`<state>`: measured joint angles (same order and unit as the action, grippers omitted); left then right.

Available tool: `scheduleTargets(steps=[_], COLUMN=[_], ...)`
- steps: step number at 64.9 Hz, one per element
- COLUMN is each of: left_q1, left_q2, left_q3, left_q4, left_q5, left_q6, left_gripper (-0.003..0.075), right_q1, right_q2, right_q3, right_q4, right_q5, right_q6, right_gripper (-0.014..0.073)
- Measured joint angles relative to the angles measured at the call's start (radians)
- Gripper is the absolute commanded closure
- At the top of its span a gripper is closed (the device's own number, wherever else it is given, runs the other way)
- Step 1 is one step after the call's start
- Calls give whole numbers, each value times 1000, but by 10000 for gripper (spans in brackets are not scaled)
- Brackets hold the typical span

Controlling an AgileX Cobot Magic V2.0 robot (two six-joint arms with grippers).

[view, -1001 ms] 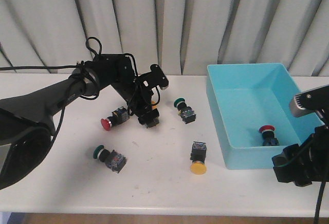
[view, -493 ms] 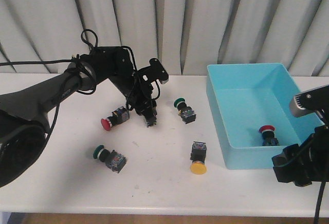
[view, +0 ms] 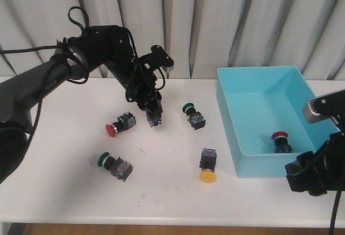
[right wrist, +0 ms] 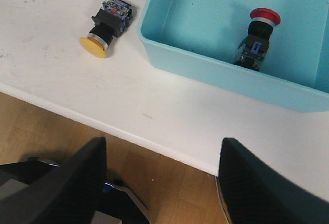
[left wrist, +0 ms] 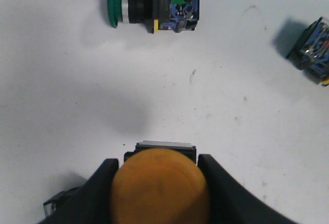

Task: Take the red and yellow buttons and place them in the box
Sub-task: 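Reach the left gripper to the yellow-capped button and grasp it, then pass the yellow-capped button from the left gripper to the right gripper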

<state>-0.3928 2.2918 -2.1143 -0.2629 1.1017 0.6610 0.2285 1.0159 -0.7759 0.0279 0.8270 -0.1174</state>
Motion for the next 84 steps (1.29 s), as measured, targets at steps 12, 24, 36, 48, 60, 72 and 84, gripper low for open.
scheduleTargets(steps=[12,24,36,48,60,72,84], left_q1=[23,38,37,37,38,38,24], left_q2=[-114,-264,-439,-633,-816,-906,-914], left_q3=[0,35,256,557,834,1065,1170], left_q4=[-1,0,-7,-7,-7,-55,-262], left_q5=[16,22,-42,-191,-345,-480,-528], left_q6=[-192,-275,-280,-262,-234,-206,34], left_gripper=[508,508,508,508,508,508,508], right_q1=[0,0,0,0,0,0,0], right_q2=[0,0,0,0,0,0,3], right_q3=[0,0,0,0,0,0,0], right_q4=[0,0,0,0,0,1,13], right_q5=[0,0,0,0,-6,-7,-7], right_q6=[0,0,0,0,0,0,-4], right_gripper=[139,139,139,139,139,139,139])
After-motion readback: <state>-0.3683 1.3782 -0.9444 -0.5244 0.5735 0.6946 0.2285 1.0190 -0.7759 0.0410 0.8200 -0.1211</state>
